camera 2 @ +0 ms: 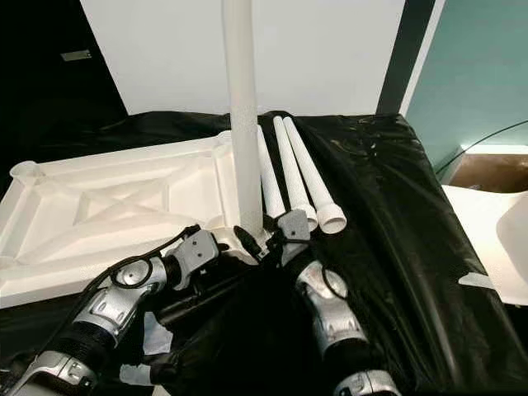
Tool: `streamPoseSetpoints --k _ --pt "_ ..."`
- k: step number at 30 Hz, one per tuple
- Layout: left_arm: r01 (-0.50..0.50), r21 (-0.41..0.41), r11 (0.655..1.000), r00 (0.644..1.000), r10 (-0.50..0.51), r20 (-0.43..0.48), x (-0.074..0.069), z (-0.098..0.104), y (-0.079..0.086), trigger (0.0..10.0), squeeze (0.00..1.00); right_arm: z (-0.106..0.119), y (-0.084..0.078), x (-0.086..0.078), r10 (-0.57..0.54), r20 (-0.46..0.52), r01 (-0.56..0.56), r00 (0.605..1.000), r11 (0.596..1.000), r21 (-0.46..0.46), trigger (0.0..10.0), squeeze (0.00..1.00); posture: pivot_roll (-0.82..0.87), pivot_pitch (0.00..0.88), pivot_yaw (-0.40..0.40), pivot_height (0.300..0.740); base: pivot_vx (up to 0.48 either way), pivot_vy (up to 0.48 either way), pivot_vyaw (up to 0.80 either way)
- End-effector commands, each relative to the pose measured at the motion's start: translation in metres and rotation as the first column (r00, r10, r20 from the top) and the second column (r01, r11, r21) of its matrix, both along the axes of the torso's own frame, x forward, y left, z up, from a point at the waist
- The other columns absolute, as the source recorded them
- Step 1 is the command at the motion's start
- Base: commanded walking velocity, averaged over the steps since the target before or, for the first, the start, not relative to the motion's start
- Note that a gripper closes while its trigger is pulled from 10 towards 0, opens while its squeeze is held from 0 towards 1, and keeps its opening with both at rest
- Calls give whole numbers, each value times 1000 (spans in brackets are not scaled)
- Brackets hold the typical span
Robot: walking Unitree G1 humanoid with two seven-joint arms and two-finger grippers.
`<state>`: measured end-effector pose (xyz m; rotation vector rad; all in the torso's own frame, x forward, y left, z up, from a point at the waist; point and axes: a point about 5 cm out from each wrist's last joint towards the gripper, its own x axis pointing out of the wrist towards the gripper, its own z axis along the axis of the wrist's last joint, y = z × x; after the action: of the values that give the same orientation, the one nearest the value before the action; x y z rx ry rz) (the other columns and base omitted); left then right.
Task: Building children table
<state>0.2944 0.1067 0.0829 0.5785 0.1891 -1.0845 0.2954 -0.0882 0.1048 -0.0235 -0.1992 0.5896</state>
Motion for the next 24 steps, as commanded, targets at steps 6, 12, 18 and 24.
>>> streamPoseSetpoints --k 6,12,18,24 --pt "76 81 994 985 -62 -160 -25 -37 -2 10000 0 8 -17 6 -147 42 148 988 989 -13 0 0 79 0 23 740 0 0 0" --pt "77 73 994 984 -64 -165 -27 -38 -5 10000 0 5 -10 6 -76 31 78 997 995 -68 10000 1000 75 0 22 740 0 0 0" --pt "79 76 994 984 -66 -165 -27 -39 -4 10000 0 9 -10 16 110 -23 -112 994 986 -125 10000 0 69 0 24 740 0 0 0" --pt "100 78 992 979 -84 -184 -29 -39 -6 10000 0 14 -20 25 374 -119 -392 920 875 -285 10000 0 68 0 21 740 0 0 0"
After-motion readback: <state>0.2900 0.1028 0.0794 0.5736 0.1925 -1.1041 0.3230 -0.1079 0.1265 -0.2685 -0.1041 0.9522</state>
